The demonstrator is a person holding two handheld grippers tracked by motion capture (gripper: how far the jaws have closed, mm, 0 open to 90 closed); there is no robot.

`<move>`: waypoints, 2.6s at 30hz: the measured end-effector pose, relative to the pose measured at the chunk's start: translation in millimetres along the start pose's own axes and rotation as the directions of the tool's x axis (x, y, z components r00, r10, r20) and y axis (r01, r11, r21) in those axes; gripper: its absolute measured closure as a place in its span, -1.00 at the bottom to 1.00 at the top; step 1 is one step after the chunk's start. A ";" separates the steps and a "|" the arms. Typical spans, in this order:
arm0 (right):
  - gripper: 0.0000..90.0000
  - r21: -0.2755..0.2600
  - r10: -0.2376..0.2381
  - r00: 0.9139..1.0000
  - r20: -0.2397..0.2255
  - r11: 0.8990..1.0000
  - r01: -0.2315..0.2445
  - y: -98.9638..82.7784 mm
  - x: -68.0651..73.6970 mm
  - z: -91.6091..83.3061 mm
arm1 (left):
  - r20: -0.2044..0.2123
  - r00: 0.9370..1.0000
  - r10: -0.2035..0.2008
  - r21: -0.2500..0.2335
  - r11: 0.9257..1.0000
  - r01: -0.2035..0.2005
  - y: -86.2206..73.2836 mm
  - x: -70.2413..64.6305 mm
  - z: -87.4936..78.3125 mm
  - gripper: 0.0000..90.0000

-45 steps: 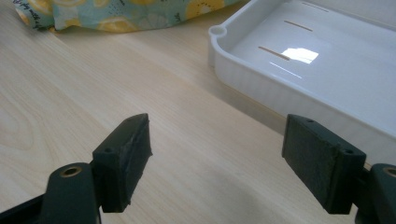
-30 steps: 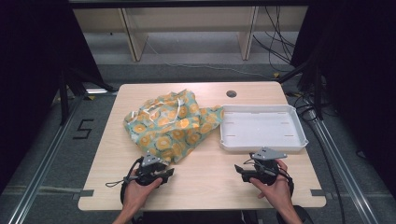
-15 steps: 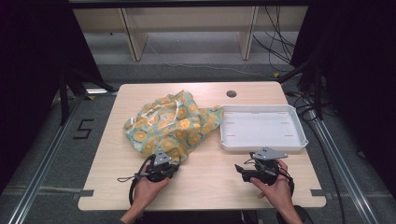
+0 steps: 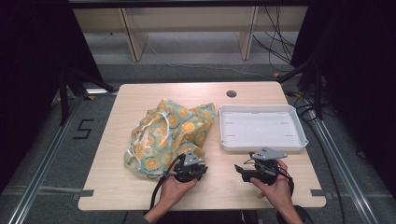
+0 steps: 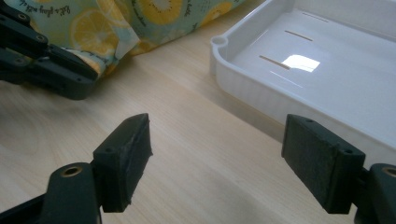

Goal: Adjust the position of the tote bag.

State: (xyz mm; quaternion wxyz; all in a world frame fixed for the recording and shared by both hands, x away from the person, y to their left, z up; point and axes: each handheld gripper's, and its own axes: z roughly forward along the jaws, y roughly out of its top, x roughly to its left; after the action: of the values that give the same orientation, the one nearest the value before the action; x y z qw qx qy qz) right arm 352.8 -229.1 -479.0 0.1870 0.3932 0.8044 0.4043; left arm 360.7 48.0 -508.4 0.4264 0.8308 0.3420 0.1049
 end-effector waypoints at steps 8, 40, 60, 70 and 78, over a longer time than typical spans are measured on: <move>-0.45 0.013 -0.016 0.999 -0.041 1.000 0.017 2.1 6.7 5.4 | 0.051 0.999 -0.006 -0.027 1.000 0.008 -6.4 -7.5 -48.0 0.20; 1.00 0.140 -0.387 0.908 -0.158 0.902 0.409 49.8 75.3 91.3 | -0.272 0.944 -0.188 -0.148 0.977 0.152 -40.4 101.6 -150.5 -0.14; 1.00 0.171 -0.377 0.923 -0.073 0.907 0.384 51.2 35.1 77.6 | -0.351 0.878 -0.327 -0.048 0.942 0.331 -34.1 179.1 -108.7 -0.35; 1.00 0.173 -0.392 0.916 -0.091 0.899 0.402 52.0 34.1 77.1 | -0.390 0.918 -0.078 0.070 0.991 0.114 -45.1 178.6 -99.5 0.98; 1.00 0.179 -0.370 0.928 -0.052 0.910 0.373 54.8 25.8 76.7 | -0.301 0.952 -0.049 0.088 0.993 0.079 -69.4 146.0 -119.5 0.98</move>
State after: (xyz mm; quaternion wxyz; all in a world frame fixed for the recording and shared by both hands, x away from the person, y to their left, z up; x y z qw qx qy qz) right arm 410.6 -150.4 -481.2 0.2162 0.2452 0.9001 0.2881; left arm 380.4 248.1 -506.3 0.3313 0.8140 0.4341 0.1982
